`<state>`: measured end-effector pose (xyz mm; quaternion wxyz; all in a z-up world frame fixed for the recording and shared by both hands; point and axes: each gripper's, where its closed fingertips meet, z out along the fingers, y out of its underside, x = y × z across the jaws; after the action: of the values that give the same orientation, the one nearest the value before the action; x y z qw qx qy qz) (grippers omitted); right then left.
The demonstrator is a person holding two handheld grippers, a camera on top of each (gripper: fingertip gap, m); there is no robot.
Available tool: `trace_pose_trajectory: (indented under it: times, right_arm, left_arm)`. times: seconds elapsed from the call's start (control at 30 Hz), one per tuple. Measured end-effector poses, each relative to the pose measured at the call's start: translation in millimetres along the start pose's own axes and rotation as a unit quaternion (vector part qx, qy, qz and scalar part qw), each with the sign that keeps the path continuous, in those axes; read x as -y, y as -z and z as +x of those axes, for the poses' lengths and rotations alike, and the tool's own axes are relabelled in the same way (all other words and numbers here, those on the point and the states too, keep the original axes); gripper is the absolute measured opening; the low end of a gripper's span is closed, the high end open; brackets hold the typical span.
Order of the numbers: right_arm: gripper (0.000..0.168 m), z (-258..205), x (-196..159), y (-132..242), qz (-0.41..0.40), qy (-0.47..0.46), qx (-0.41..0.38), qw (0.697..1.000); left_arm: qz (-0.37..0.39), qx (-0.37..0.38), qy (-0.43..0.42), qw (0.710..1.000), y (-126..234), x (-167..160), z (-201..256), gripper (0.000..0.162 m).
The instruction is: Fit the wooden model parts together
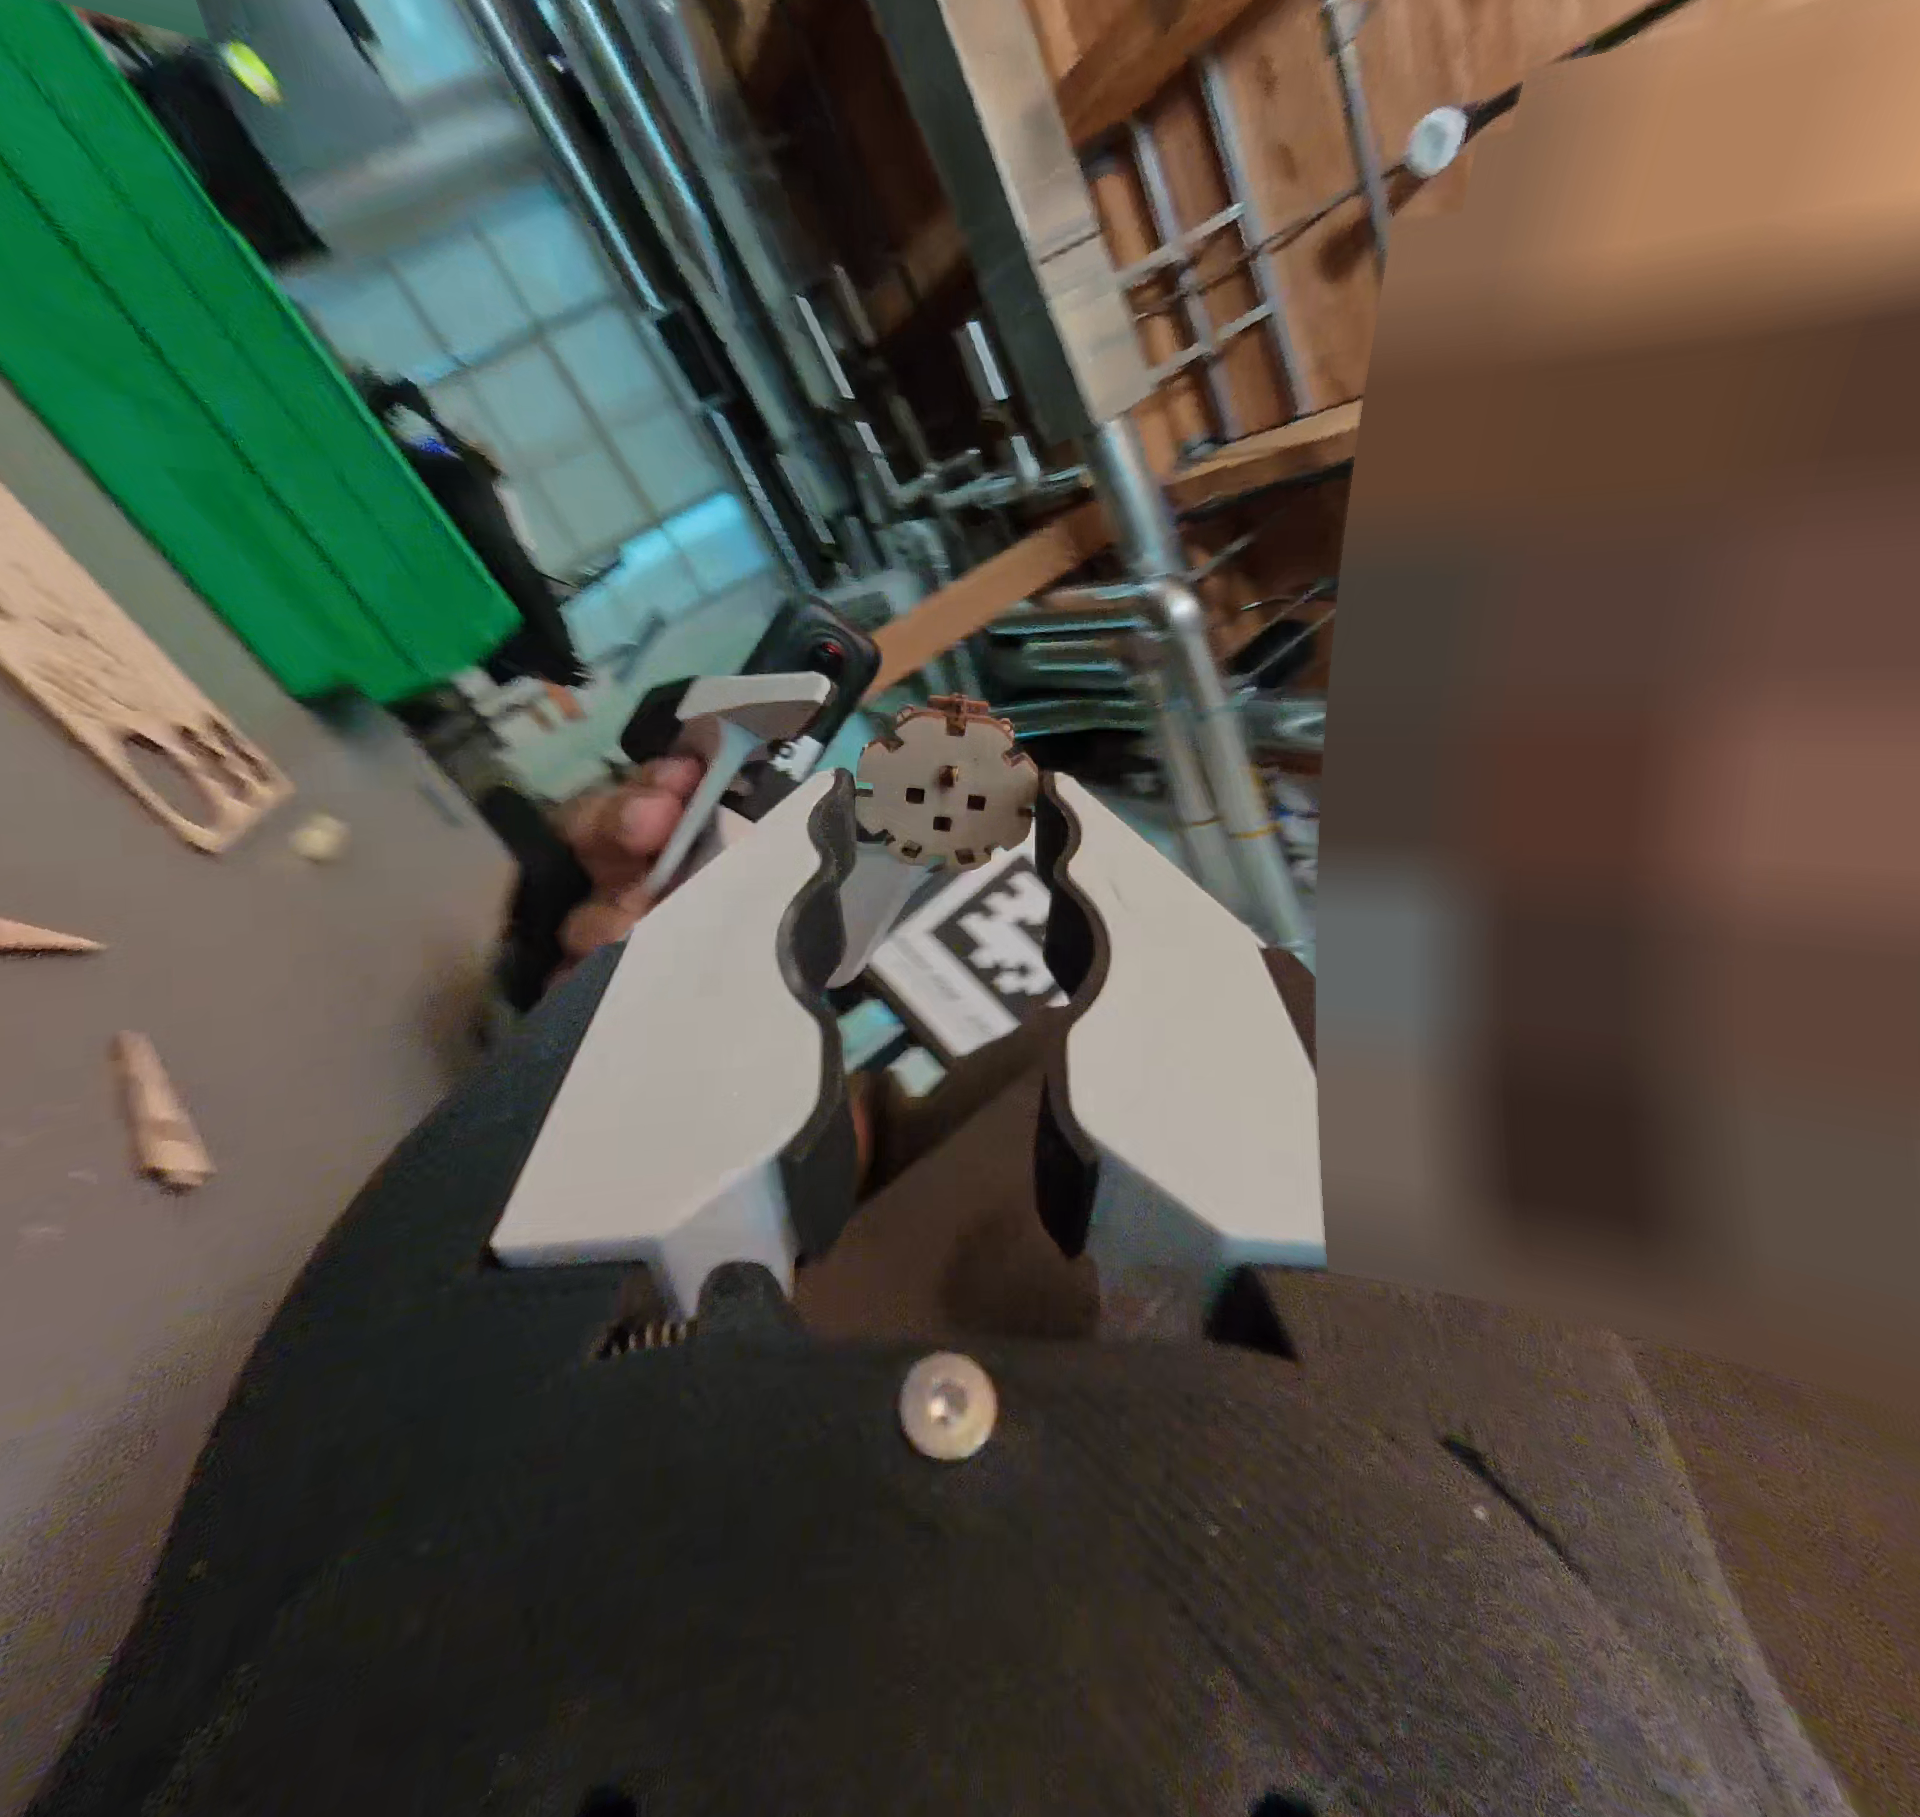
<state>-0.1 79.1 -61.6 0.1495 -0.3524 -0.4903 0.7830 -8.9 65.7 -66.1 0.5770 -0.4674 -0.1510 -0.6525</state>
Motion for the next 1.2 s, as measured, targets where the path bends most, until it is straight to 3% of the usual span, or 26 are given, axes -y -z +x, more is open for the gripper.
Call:
trace_pose_trajectory:
  times: [0.33, 0.4, 0.7, 0.8, 0.9, 0.97, 1.03, 1.2]
  right_arm:
    - [0.006, 10, -9, 0, -0.010, -0.057, -0.015, 0.998]
    - [0.000, 11, -10, -1, -0.004, -0.070, -0.017, 0.997]
    - [0.003, 23, -10, 3, -0.017, -0.070, -0.038, 0.997]
    - [0.006, 43, -15, 17, -0.094, -0.036, -0.088, 0.991]
    - [0.016, 66, -44, 41, -0.254, 0.038, -0.167, 0.952]
    - [0.020, 85, -65, 66, -0.364, 0.129, -0.227, 0.894]
    - [0.024, 90, -81, 75, -0.423, 0.204, -0.238, 0.850]
    - [0.032, 79, -122, 61, -0.472, 0.217, -0.180, 0.835]
  left_arm:
    - [-0.061, 0.133, -0.211, 0.966, 2, -2, -16, 0.032]
    - [-0.065, 0.129, -0.218, 0.965, 0, -4, -14, 0.032]
    - [-0.052, 0.121, -0.187, 0.974, 3, 0, -17, 0.032]
    - [-0.044, 0.123, -0.183, 0.974, 5, 4, -19, 0.032]
    - [-0.036, 0.137, -0.180, 0.974, 9, 10, -24, 0.033]
    - [-0.032, 0.146, -0.173, 0.974, 12, 14, -29, 0.033]
    - [-0.029, 0.156, -0.163, 0.974, 15, 16, -34, 0.033]
    - [-0.057, 0.199, -0.130, 0.970, 21, 11, -55, 0.033]
